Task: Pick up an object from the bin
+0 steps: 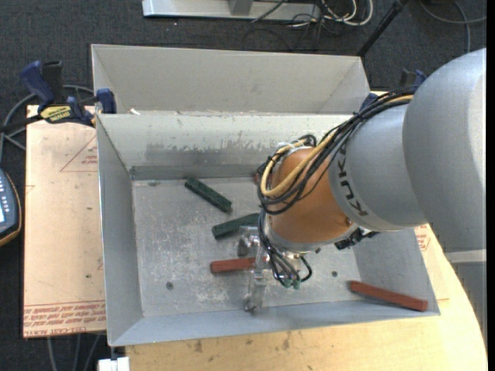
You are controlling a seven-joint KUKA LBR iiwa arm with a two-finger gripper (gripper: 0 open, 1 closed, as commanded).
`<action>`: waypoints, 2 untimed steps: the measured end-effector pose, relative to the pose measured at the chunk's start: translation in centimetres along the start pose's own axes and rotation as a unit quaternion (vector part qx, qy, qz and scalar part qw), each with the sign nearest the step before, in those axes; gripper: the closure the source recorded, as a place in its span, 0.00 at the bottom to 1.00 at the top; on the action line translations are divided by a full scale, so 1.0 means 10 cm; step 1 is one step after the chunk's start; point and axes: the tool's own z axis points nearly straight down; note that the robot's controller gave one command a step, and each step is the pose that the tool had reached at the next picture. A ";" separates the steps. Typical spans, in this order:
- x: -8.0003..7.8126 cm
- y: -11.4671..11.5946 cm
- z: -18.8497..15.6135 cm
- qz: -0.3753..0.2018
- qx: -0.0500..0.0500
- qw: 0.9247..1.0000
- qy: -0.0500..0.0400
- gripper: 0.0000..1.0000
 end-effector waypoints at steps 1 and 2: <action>0.00 0.01 0.00 0.001 0.000 1.000 0.000 0.00; -0.01 0.01 0.00 0.002 0.000 1.000 0.000 0.00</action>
Offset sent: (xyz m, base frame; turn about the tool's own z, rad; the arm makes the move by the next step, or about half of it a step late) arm 0.0000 0.0000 0.0000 0.0000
